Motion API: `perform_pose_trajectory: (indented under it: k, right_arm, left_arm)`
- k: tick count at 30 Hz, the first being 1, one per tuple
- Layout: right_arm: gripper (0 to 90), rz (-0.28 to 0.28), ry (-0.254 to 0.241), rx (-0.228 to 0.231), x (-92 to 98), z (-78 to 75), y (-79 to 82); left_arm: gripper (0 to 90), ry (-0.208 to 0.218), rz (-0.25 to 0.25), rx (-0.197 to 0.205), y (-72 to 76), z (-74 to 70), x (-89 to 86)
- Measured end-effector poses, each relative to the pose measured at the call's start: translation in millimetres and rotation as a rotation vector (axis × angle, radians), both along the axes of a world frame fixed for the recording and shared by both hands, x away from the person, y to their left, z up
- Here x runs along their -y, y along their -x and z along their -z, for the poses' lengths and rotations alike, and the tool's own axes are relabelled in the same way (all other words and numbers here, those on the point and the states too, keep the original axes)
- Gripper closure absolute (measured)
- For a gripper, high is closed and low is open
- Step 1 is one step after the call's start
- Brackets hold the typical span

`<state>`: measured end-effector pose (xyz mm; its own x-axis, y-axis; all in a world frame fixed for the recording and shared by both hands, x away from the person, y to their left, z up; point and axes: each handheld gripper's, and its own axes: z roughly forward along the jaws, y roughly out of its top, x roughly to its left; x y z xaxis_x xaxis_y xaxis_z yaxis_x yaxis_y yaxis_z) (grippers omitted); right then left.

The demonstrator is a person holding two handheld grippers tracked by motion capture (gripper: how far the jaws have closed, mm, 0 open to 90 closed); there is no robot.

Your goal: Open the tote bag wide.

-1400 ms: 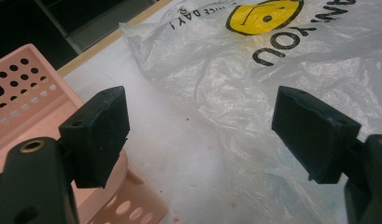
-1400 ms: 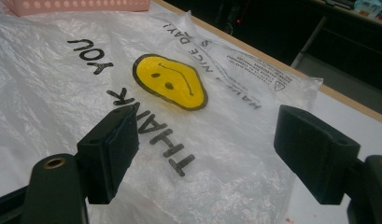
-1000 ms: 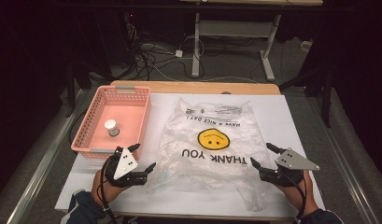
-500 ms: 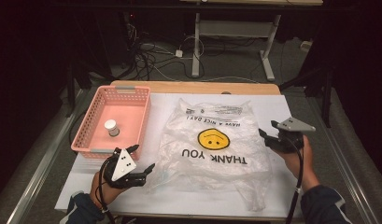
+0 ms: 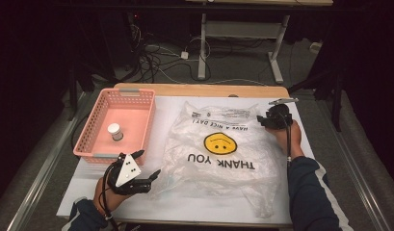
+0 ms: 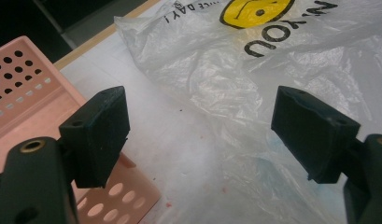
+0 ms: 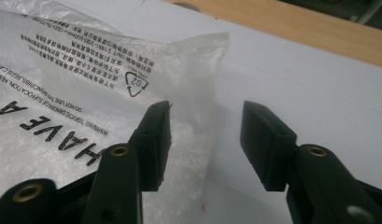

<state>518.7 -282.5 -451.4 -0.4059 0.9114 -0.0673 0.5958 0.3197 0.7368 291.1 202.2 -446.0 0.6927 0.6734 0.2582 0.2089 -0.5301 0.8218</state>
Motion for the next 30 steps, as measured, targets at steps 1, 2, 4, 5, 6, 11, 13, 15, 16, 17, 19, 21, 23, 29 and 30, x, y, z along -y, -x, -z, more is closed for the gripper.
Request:
perform_pose_trajectory:
  k: [1,2,4,5,6,11,13,15,16,17,19,21,23,29,30]
  right_arm:
    - [56.4,-0.004,0.012,-0.008,-2.5,1.7,-1.5]
    - [57.2,-0.013,0.027,-0.016,-4.9,3.5,-3.0]
    - [61.7,-0.011,0.049,-0.036,-8.4,7.3,-6.7]
    - [64.0,-0.009,0.060,-0.042,-9.6,9.2,-9.2]
    - [64.0,-0.009,0.060,-0.042,-9.6,9.2,-9.2]
    - [77.3,0.021,0.086,-0.062,-11.1,15.9,-17.9]
    - [87.4,0.022,0.091,-0.063,-11.0,16.3,-17.8]
    - [90.0,0.030,0.110,-0.062,-10.5,15.9,-17.9]
    - [90.0,0.039,0.120,-0.061,-9.4,15.6,-17.9]
    - [90.0,0.039,0.120,-0.061,-9.4,15.6,-17.9]
    - [90.0,0.077,0.151,-0.055,-5.6,15.2,-17.4]
    - [90.0,0.141,0.149,-0.058,8.3,14.2,-16.1]
    - [90.0,0.186,0.153,-0.061,21.3,13.3,-14.7]
    - [90.0,0.271,0.139,-0.091,51.5,10.7,-6.3]
    - [90.0,0.287,0.117,-0.103,61.3,8.9,-0.6]
  left_arm:
    - [18.9,0.005,0.000,-0.002,-0.2,0.1,-0.4]
    - [18.9,0.009,0.000,-0.003,-0.5,0.3,-0.7]
    - [18.9,0.008,0.001,-0.007,-1.0,0.7,-0.6]
    - [18.9,0.006,0.003,-0.010,-1.2,0.9,-0.3]
    - [18.9,0.008,0.003,-0.011,-1.4,1.3,0.4]
    - [19.1,0.002,0.015,-0.017,-2.1,2.4,2.7]
    - [19.3,0.000,0.015,-0.022,-3.0,3.1,3.2]
    - [19.8,-0.006,0.014,-0.026,-3.7,3.7,3.8]
    - [19.8,-0.008,0.013,-0.026,-3.9,4.2,4.1]
    - [19.7,-0.008,0.013,-0.026,-3.9,4.2,4.1]
    - [19.8,-0.008,0.011,-0.025,-4.0,4.1,3.6]
    - [19.8,-0.007,0.008,-0.022,-4.3,3.8,2.7]
    - [19.8,-0.020,0.012,-0.016,-6.0,3.6,2.7]
    - [19.8,-0.032,0.011,-0.004,-13.0,3.0,2.9]
    - [19.8,-0.036,0.011,-0.001,-12.4,2.5,2.4]
